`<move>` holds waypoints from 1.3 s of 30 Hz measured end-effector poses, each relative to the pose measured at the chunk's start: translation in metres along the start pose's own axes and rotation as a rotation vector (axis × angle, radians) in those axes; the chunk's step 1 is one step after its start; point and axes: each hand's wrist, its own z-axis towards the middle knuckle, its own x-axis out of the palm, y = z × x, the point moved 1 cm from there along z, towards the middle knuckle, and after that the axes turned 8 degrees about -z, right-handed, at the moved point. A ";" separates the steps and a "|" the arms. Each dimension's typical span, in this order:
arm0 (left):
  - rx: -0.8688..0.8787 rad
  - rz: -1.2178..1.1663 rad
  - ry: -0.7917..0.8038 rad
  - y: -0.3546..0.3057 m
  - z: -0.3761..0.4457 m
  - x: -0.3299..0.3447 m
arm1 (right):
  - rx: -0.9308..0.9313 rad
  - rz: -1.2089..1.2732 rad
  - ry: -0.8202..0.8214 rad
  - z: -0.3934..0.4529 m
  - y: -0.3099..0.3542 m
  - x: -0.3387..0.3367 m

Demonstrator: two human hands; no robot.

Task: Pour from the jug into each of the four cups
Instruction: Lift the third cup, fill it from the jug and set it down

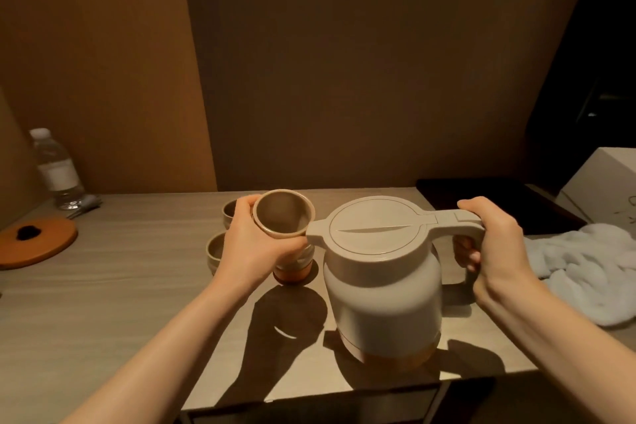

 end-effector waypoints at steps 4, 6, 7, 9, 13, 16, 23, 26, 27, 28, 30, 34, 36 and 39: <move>0.008 0.034 -0.002 0.009 -0.018 -0.008 | 0.006 -0.001 0.013 -0.004 -0.008 0.005; -0.004 0.027 -0.005 0.012 -0.025 -0.012 | 0.008 -0.013 0.023 -0.005 -0.012 0.007; -0.014 0.009 0.000 0.014 -0.028 -0.014 | 0.010 -0.014 0.024 -0.005 -0.013 0.007; -0.024 -0.028 0.004 0.018 -0.034 -0.017 | 0.014 -0.008 0.025 -0.006 -0.015 0.008; -0.030 -0.041 -0.016 0.027 -0.043 -0.021 | 0.008 -0.018 0.026 -0.007 -0.019 0.009; -0.043 -0.023 -0.032 0.037 -0.047 -0.023 | 0.019 -0.015 0.029 -0.007 -0.021 0.010; -0.077 -0.003 -0.011 0.054 -0.053 -0.021 | 0.022 -0.029 0.030 -0.005 -0.029 0.009; -0.072 0.022 0.007 0.056 -0.053 -0.019 | 0.030 -0.034 0.035 -0.003 -0.031 0.009; -0.070 0.030 0.012 0.057 -0.053 -0.018 | 0.032 -0.038 0.037 -0.002 -0.032 0.009; -0.066 0.037 0.016 0.057 -0.053 -0.018 | 0.033 -0.042 0.038 -0.002 -0.033 0.009; -0.063 0.041 0.021 0.057 -0.053 -0.017 | 0.034 -0.044 0.036 -0.001 -0.033 0.008; -0.063 0.051 0.050 0.056 -0.051 -0.016 | 0.040 -0.073 0.037 0.002 -0.035 0.010; -0.067 0.058 0.071 0.056 -0.050 -0.015 | 0.051 -0.089 0.037 0.002 -0.037 0.011; -0.069 0.073 0.090 0.058 -0.050 -0.015 | 0.057 -0.087 0.039 0.003 -0.039 0.012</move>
